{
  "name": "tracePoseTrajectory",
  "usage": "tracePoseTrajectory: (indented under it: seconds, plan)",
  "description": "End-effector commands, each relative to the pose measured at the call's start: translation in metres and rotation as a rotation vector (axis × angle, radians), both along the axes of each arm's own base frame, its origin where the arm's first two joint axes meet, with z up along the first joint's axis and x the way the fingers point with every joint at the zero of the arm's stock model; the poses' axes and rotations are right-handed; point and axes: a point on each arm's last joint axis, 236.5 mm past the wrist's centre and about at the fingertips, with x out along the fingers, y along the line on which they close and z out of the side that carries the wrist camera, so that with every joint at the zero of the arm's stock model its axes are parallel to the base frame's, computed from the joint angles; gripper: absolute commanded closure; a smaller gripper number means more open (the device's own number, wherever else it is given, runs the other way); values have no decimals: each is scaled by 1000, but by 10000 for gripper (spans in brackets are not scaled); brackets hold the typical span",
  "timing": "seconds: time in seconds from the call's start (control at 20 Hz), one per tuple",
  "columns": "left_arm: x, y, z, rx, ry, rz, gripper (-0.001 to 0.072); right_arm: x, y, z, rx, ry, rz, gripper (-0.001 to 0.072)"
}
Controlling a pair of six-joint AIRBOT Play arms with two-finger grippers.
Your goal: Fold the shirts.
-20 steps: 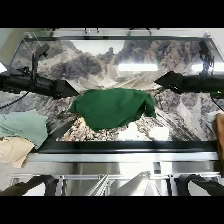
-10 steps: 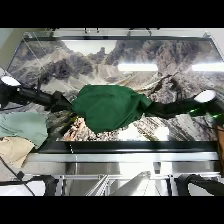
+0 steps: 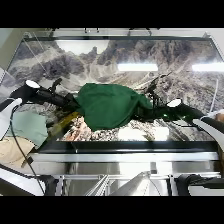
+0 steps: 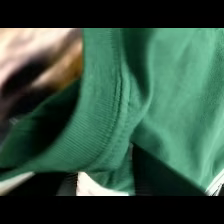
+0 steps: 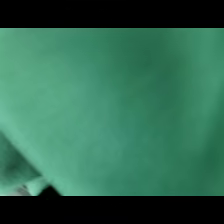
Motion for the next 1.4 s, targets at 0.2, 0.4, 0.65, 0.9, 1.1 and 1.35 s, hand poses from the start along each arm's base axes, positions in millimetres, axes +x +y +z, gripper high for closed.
tracePoseTrajectory:
  seconds: [0.2,0.4,0.65,0.9,1.1,1.35]
  plan:
    - [22,-8,92,-41,-164,-129,706,-13,13,99,182,-164,141,701]
    - [-36,-20,199,-168,-290,-228,705,-85,20,252,375,-446,334,701]
    - [-114,-48,376,-375,-777,-255,704,-137,-18,443,448,-1128,154,701]
    - [-135,-4,483,-10,-1271,-22,678,-128,-72,490,272,-1356,-121,701]
    - [-107,25,447,98,-1201,65,677,-73,-84,435,305,-1101,-165,700]
    - [-36,1,301,-70,-828,-62,677,8,-94,284,343,-624,-273,699]
